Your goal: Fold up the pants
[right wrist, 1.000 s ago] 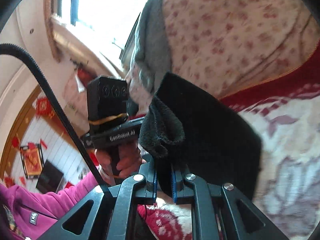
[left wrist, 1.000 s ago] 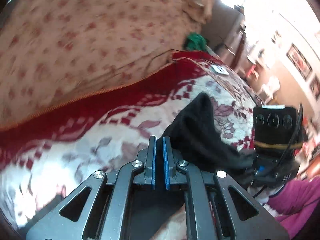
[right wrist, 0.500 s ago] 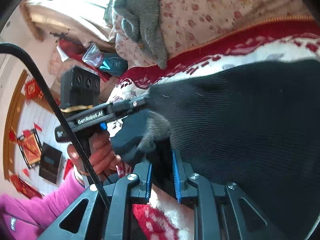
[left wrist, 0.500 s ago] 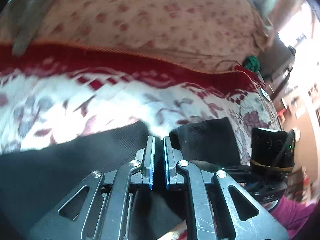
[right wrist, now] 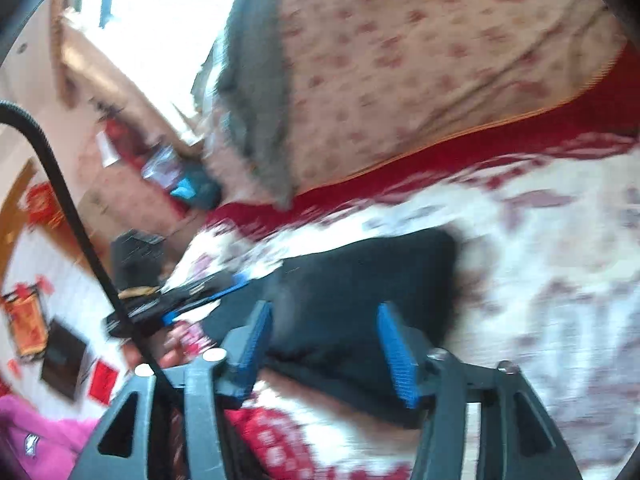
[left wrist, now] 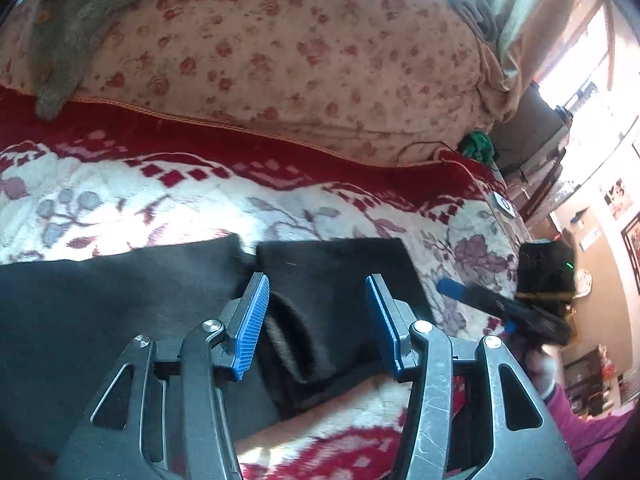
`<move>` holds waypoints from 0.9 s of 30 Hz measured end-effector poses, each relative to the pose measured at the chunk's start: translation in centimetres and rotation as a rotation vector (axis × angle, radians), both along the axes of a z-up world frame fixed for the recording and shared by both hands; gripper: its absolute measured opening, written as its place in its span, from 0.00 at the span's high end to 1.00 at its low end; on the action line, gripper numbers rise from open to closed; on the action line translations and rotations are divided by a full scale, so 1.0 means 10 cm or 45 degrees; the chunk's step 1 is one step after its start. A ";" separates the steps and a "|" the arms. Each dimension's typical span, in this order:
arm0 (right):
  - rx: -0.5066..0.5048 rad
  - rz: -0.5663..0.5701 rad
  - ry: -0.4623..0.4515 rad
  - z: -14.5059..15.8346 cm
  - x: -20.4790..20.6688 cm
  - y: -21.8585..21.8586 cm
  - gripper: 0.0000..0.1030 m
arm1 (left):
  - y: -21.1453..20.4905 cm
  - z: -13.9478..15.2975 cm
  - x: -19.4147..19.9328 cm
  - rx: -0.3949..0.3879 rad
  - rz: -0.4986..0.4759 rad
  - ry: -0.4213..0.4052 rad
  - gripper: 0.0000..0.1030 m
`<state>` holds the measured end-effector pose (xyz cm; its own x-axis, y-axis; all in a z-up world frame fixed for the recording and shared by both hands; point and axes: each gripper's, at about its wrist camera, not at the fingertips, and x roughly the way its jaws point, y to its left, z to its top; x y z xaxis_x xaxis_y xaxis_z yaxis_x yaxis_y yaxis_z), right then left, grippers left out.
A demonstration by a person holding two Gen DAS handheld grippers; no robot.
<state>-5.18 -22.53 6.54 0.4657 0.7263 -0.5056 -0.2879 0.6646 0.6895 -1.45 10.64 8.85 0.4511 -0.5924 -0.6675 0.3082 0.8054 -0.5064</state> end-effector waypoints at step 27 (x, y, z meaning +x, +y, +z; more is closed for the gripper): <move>-0.138 -0.095 0.127 -0.51 0.21 0.02 0.64 | -0.10 -0.58 -0.16 0.179 0.250 0.162 0.60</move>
